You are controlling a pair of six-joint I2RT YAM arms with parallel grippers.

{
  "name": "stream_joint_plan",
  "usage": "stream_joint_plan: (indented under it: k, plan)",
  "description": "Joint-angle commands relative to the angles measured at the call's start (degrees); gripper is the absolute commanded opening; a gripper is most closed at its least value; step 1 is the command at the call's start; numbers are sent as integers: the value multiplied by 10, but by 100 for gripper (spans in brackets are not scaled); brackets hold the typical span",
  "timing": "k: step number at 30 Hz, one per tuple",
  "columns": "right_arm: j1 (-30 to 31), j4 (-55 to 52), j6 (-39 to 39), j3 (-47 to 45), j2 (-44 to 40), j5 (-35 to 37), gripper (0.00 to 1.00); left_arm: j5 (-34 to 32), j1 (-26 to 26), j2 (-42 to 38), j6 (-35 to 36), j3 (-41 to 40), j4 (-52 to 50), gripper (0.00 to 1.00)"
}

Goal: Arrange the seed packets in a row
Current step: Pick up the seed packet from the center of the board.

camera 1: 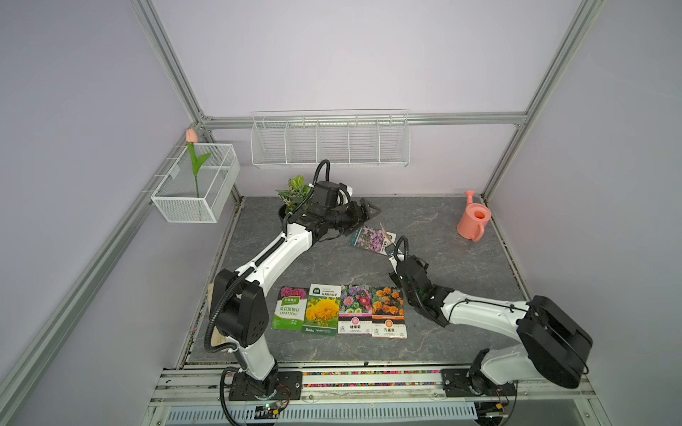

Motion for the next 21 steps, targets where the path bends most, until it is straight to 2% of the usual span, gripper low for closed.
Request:
stream_joint_plan:
  k: [1, 10, 13, 15, 17, 18, 21]
  plan:
    - [23, 134, -106, -21, 10, 100, 7, 17, -11, 19, -11, -26, -33, 92]
    - [64, 239, -207, -25, 59, 134, 7, 29, -17, 19, -17, -36, -12, 92]
    - [76, 274, -232, -23, 83, 146, 7, 39, -16, 25, -17, -37, -5, 87]
    - [80, 281, -237, -21, 86, 152, 7, 44, -17, 30, -17, -40, -2, 79]
    - [82, 271, -230, -19, 82, 151, 7, 46, -17, 32, -16, -46, 3, 67]
    - [82, 257, -222, -17, 79, 149, 7, 47, -18, 32, -17, -49, 6, 60]
    - [83, 221, -200, -10, 71, 146, 7, 48, -17, 33, -12, -52, 5, 30]
